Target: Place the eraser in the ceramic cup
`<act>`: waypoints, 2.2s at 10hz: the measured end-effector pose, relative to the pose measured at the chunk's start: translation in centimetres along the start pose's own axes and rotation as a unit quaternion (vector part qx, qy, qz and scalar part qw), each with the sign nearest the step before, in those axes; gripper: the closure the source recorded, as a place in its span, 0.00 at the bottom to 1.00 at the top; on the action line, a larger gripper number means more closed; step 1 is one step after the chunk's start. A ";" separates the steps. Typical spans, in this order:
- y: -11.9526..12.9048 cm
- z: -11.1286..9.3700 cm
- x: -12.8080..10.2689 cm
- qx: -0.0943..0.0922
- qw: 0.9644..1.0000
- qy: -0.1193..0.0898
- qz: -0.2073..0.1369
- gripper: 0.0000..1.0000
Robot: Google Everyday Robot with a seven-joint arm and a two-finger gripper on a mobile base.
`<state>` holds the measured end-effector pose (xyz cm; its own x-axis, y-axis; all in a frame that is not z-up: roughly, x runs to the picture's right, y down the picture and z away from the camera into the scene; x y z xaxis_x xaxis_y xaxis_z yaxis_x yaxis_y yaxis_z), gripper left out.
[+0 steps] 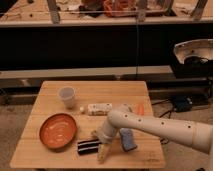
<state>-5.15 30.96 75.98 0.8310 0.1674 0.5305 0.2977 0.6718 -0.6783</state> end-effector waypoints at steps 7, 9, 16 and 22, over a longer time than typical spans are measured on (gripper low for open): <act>0.3 0.1 0.0 0.001 1.000 -0.003 0.005 0.20; 0.3 0.0 0.0 0.002 1.000 -0.004 0.006 0.23; 0.1 -0.5 -0.2 0.004 1.000 -0.008 0.012 0.53; -2.1 -4.2 -0.8 0.029 0.999 -0.003 0.026 0.99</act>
<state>-4.44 26.43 74.89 0.8420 0.2069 0.4982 0.2260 0.7032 -0.6741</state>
